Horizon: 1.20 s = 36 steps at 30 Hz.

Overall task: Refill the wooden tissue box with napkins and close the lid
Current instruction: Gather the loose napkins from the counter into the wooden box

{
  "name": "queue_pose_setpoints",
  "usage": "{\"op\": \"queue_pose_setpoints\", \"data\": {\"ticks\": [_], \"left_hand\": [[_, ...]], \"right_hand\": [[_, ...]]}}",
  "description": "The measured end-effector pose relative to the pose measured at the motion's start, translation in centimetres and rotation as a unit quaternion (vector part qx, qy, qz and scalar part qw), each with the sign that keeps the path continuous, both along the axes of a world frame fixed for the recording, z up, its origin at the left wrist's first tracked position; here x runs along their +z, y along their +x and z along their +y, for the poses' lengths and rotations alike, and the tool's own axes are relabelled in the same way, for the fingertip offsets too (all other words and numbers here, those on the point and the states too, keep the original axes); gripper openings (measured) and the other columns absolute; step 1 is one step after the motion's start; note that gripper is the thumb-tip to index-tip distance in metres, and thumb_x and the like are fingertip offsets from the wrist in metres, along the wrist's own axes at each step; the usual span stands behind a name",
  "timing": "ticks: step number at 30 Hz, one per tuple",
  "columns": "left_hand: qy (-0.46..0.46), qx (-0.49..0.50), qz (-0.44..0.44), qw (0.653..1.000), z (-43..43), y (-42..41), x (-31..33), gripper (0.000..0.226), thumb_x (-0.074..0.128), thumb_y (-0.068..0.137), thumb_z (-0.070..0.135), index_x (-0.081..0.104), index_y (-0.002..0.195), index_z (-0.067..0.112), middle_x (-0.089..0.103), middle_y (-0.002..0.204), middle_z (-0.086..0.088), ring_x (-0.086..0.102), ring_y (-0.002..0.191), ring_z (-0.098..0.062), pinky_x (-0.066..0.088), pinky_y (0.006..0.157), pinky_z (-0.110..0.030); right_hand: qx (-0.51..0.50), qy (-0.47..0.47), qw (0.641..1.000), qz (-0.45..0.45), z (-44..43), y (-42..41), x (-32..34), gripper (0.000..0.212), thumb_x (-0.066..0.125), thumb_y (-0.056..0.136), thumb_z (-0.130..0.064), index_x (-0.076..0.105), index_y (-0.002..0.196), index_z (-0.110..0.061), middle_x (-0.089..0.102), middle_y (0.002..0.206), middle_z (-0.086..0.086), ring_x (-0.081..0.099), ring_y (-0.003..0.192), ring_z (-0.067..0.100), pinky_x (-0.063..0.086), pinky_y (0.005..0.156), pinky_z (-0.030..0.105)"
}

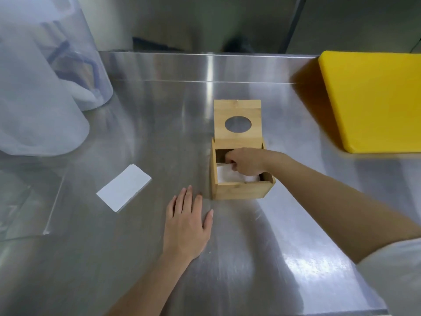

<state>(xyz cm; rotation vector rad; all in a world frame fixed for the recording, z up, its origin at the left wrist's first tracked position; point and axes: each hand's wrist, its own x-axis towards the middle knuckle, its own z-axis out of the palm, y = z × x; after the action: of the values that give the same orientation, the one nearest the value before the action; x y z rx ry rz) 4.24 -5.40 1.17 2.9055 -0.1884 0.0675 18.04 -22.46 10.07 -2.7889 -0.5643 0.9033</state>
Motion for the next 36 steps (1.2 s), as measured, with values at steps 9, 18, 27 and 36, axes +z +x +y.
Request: {"op": "queue_pose_setpoints", "data": {"ticks": [9,18,27,36], "left_hand": [[0.006,-0.001,0.005,1.0,0.1,0.1,-0.2,0.05,0.03,0.09,0.044,0.053,0.121,0.012,0.052,0.135,-0.015,0.043,0.129,-0.029,0.034,0.107,-0.045],[0.003,-0.003,-0.001,1.0,0.2,0.2,-0.5,0.048,0.032,0.09,0.044,0.052,0.12,0.013,0.051,0.136,-0.015,0.042,0.129,-0.029,0.032,0.107,-0.044],[-0.036,-0.02,0.016,0.999,1.0,0.0,-0.1,0.05,0.04,0.091,0.045,0.044,0.132,0.015,0.039,0.146,-0.009,0.03,0.137,-0.023,0.018,0.112,-0.036],[-0.034,0.054,0.021,0.998,7.3,-3.3,1.6,0.062,0.039,0.088,0.053,0.038,0.138,0.018,0.033,0.15,-0.006,0.027,0.139,-0.022,0.022,0.111,-0.037]], "right_hand": [[0.006,-0.035,0.999,-0.018,0.3,0.3,-1.5,0.027,0.043,0.089,0.0,0.043,0.067,-0.016,0.049,0.069,0.0,0.048,0.064,0.018,0.029,0.048,0.021],[0.069,-0.107,0.981,-0.146,0.4,-0.5,-1.9,0.016,0.046,0.091,-0.01,0.058,0.101,-0.005,0.065,0.097,0.014,0.061,0.083,0.03,0.049,0.068,0.037],[0.055,-0.004,0.974,-0.219,0.1,-2.1,1.8,0.021,0.044,0.094,-0.025,0.055,0.105,-0.011,0.065,0.099,0.01,0.05,0.074,0.024,0.036,0.054,0.027],[0.068,0.195,0.935,-0.288,4.1,-4.1,5.2,0.017,0.047,0.093,-0.017,0.058,0.095,-0.005,0.064,0.09,0.011,0.057,0.078,0.032,0.049,0.065,0.043]]}}
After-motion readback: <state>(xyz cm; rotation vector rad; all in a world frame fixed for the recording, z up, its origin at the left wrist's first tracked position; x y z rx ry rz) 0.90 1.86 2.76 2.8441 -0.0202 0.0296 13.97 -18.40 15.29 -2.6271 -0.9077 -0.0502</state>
